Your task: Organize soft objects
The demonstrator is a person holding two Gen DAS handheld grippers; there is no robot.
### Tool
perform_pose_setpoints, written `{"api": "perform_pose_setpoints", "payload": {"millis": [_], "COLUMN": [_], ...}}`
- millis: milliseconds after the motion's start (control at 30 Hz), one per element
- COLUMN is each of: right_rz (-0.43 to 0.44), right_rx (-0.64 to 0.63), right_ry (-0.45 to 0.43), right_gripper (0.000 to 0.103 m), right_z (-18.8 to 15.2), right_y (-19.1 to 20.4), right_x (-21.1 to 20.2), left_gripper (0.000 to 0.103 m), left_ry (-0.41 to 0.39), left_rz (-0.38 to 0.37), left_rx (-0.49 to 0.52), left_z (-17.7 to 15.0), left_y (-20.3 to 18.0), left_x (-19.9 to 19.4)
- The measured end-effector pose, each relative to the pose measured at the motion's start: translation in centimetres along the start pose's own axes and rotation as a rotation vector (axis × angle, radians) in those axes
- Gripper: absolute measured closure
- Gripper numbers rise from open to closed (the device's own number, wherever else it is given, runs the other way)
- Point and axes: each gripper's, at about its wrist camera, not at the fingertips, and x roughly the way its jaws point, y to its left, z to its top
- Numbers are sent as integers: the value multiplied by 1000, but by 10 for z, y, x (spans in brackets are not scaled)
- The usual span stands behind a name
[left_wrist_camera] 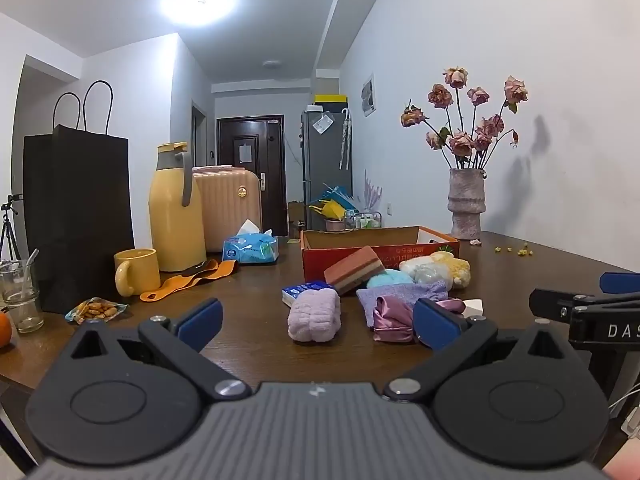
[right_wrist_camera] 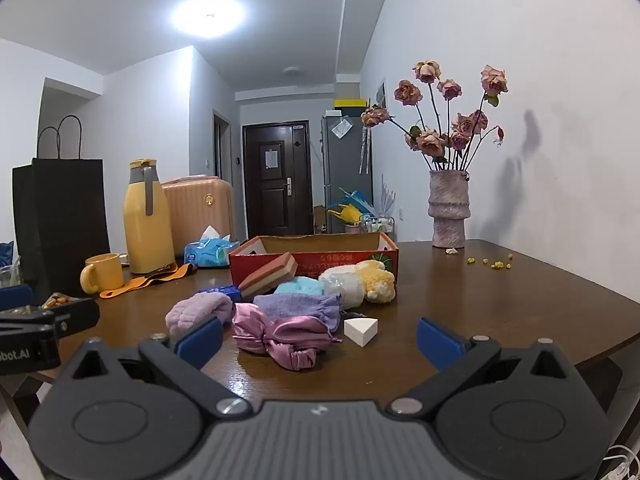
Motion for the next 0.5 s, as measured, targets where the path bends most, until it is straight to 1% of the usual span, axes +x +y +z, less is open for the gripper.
{"api": "perform_pose_setpoints", "payload": {"millis": [167, 267, 300, 500], "right_rz": [25, 23, 14, 17], "right_rx": [-16, -17, -37, 10], "right_ry": [7, -3, 7, 10], "right_gripper": [0, 0, 0, 0], "right_z": [-3, -1, 0, -2], "right_y": [3, 4, 11, 1], "right_x": [3, 0, 1, 3], "left_gripper": [0, 0, 0, 0], "left_ry": [-1, 1, 0, -1], "left_rz": [-1, -3, -5, -1], "left_rx": [1, 0, 4, 9], "left_z": [1, 1, -3, 1], "left_y": [0, 2, 0, 2], "left_x": [0, 1, 1, -1]}}
